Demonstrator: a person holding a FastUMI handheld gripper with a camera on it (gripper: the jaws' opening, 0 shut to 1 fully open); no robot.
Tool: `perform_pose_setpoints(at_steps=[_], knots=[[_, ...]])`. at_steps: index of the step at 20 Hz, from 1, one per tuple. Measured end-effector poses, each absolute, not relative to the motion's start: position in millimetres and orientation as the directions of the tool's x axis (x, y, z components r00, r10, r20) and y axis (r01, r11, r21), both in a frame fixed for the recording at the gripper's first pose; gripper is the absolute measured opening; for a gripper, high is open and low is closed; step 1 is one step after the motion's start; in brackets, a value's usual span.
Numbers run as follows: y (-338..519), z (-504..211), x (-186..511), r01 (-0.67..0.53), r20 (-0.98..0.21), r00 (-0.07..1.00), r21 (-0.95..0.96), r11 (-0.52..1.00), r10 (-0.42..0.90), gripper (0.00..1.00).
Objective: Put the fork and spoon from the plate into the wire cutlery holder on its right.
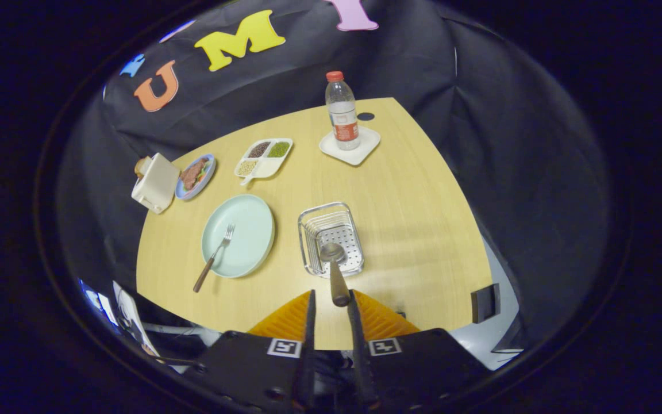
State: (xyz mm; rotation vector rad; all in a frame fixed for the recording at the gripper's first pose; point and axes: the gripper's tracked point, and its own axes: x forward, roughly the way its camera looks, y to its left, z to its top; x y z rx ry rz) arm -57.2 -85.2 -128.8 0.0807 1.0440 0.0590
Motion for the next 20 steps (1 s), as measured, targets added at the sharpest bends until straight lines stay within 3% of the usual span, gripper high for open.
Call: perform_pose_setpoints(at_steps=[4,10,20], knots=[[-68,-107,-49,-0.017,-0.809,0.587,0.042,0.999,0.044,0.93],[18,-118,-55,-0.094,-0.807,0.579,0.080,0.992,0.120,0.92],[172,-207,-78,-0.196,-0.884,0.422,0.128,0.972,0.202,0.92]])
